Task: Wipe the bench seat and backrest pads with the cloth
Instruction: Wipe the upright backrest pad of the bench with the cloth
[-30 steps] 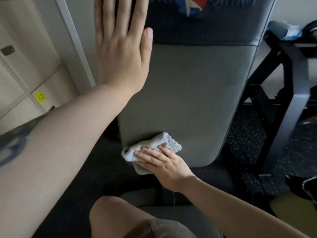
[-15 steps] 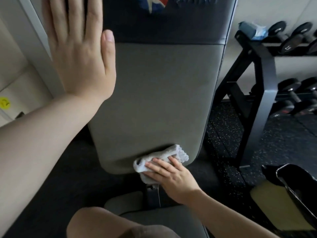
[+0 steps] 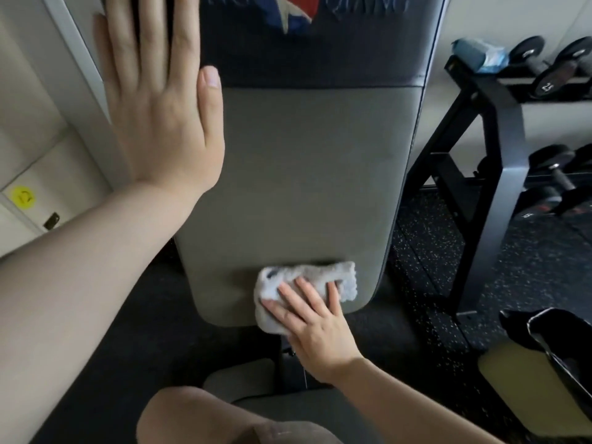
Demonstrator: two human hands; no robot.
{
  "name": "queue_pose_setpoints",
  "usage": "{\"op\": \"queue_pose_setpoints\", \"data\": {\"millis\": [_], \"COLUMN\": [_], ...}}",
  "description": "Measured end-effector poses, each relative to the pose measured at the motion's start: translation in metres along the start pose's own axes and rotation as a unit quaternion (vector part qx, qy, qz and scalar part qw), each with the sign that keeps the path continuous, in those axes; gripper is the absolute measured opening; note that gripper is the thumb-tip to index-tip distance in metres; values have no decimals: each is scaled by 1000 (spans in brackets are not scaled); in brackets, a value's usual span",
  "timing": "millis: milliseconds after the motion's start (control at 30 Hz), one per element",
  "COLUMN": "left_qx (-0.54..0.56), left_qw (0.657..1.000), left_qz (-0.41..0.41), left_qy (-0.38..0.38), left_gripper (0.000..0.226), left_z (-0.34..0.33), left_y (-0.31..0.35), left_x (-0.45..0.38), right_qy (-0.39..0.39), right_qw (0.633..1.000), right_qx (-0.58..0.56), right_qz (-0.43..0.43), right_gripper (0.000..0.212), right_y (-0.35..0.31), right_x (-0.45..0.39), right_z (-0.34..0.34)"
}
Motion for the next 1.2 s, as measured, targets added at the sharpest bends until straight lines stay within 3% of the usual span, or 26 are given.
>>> {"op": "queue_pose_setpoints", "data": {"millis": [33, 100, 167, 233, 300, 367, 433, 500, 600, 733, 800, 967, 1200], "left_qx": [5, 10, 13, 15, 17, 11, 5, 1, -2, -9, -13, -21, 15], "left_qw": [1000, 1000, 1000, 1000, 1000, 1000, 1000, 1000, 1000, 999, 996, 987, 972], "left_qz": [-6, -14, -16, -15, -11, -9, -11, -15, -22, -17, -25, -52, -78], "left_qy": [6, 18, 22, 23, 21, 15, -1, -12, -12, -49, -79, -149, -221], "left_gripper": [52, 52, 53, 54, 54, 54, 54, 55, 54, 54, 55, 67, 81], "left_z": [2, 5, 5, 5, 4, 3, 1, -1, -3, -2, 2, 18, 36], "left_y": [2, 4, 6, 6, 5, 3, 1, 0, 1, -1, -1, -3, -8], "left_x": [-1, -1, 1, 1, 1, 0, -1, -1, 0, 0, -1, -2, -7], "right_qy": [-28, -5, 76, 177, 229, 206, 143, 123, 191, 314, 314, 234, 271], "right_qw": [998, 998, 996, 976, 953, 966, 989, 990, 981, 931, 929, 971, 943], "right_qx": [37, 58, 19, -48, -89, -73, 5, 69, 34, -80, -101, -15, -138], "right_qz": [36, 37, -32, -120, -177, -139, -40, 25, -29, -167, -169, -43, -132], "right_gripper": [65, 67, 68, 65, 66, 72, 79, 83, 77, 66, 67, 72, 67], "right_y": [6, 28, 51, 62, 51, 30, 22, 34, 56, 53, 36, 31, 15], "right_x": [14, 17, -5, -36, -62, -70, -56, -42, -62, -120, -137, -142, -168], "right_z": [-10, 2, 44, 83, 97, 84, 64, 64, 107, 160, 161, 166, 190]}}
Point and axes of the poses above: each hand's wrist, its own x-axis away from the middle knuckle, its own z-axis out of the back of the hand, y = z × x, the point moved 8 cm from there along -x, towards the middle knuckle, and after that the axes turned 9 degrees about -x, right-handed, at the moved point
